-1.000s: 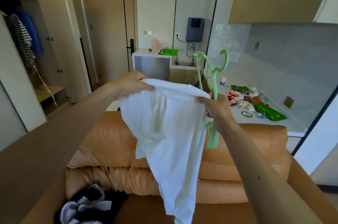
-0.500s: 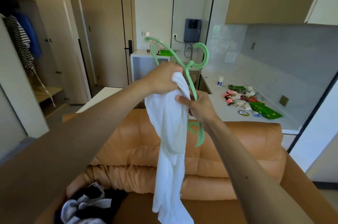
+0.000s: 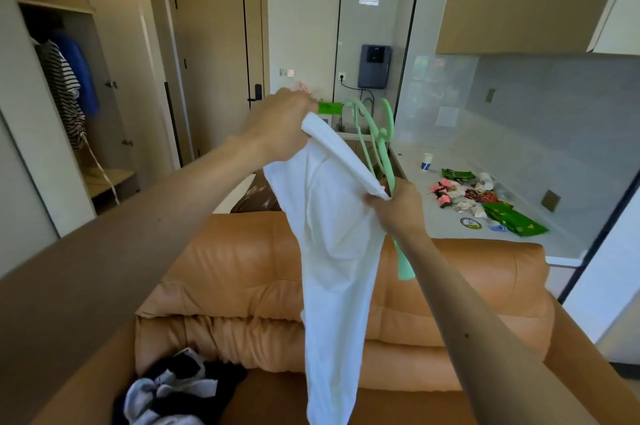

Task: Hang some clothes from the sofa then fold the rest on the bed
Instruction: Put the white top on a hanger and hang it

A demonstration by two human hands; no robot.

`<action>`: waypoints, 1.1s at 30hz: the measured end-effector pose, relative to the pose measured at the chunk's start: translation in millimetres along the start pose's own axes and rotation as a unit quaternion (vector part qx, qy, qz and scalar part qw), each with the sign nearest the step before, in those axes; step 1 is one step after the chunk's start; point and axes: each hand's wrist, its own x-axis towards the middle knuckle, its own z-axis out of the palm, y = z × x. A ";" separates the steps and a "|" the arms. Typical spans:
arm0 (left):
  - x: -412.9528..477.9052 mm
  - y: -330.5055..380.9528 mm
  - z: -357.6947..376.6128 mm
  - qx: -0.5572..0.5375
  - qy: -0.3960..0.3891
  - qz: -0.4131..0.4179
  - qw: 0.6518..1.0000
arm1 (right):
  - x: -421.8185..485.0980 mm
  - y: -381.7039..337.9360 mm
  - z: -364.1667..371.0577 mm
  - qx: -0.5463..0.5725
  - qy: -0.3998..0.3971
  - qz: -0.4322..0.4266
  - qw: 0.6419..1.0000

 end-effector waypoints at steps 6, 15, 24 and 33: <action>-7.4 -31.6 -15.1 0.037 0.023 -0.056 0.997 | 2.3 30.1 2.1 -0.001 -0.023 0.086 0.996; -34.8 -106.9 0.1 0.071 0.001 -0.139 0.988 | 1.4 -2.2 -14.1 0.160 -0.152 0.071 0.973; -31.7 -137.8 1.2 -0.023 -0.022 -0.186 0.982 | 29.0 -41.0 -29.7 0.162 -0.137 0.037 0.977; 1.4 -60.0 2.0 -0.348 -0.074 -0.198 0.913 | 20.5 -30.4 -9.6 0.206 -0.046 0.012 0.977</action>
